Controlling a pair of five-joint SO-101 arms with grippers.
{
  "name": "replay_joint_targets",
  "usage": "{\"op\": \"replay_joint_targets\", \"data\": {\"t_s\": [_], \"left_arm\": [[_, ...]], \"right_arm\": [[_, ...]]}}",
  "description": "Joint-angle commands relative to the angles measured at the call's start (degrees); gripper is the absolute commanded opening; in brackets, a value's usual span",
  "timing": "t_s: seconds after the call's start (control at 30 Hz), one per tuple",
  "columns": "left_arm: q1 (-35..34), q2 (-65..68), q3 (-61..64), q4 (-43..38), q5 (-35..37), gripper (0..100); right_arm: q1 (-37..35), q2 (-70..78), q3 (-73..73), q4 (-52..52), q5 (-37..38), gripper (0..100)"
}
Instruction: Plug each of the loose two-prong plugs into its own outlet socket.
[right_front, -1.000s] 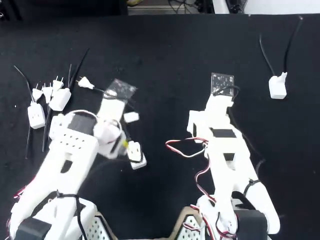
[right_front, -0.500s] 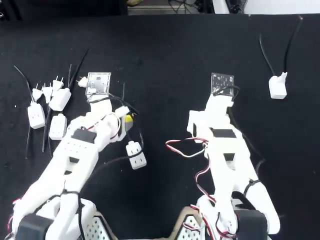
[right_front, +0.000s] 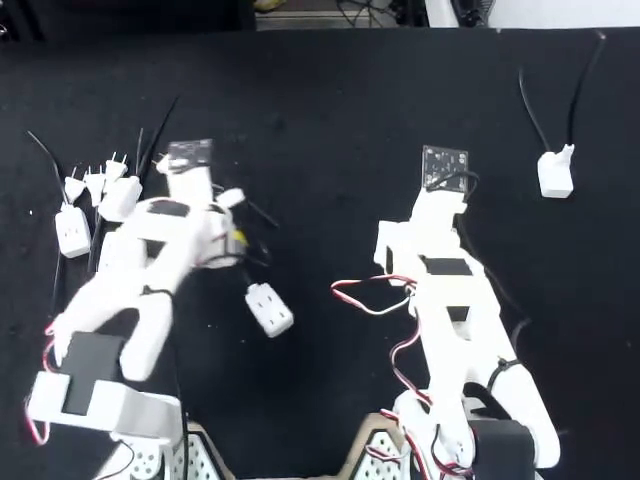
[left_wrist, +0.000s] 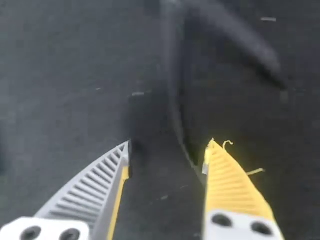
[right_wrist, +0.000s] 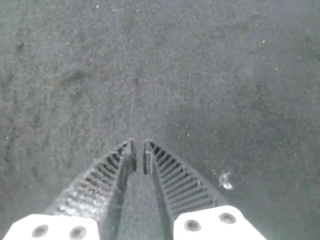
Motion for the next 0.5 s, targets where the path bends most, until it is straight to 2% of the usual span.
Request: {"op": "replay_joint_targets", "data": {"t_s": [0.0, 0.2, 0.33, 0.47], "left_arm": [[-5.41, -0.26, -4.97, 8.09, 0.09, 24], [-8.92, -0.26, -5.05, 19.08, -7.38, 24], [-10.15, -0.26, -5.23, 22.07, -13.71, 24], [-6.64, -0.18, -4.70, 24.26, -17.49, 24]], "right_arm": [[1.14, -2.68, -0.40, -1.23, -0.53, 2.8], [1.14, -2.68, -0.31, -1.23, -0.53, 2.8], [1.14, -2.68, -0.31, -1.23, -0.53, 2.8], [1.41, -2.68, -0.31, -1.23, -0.53, 2.8]]}}
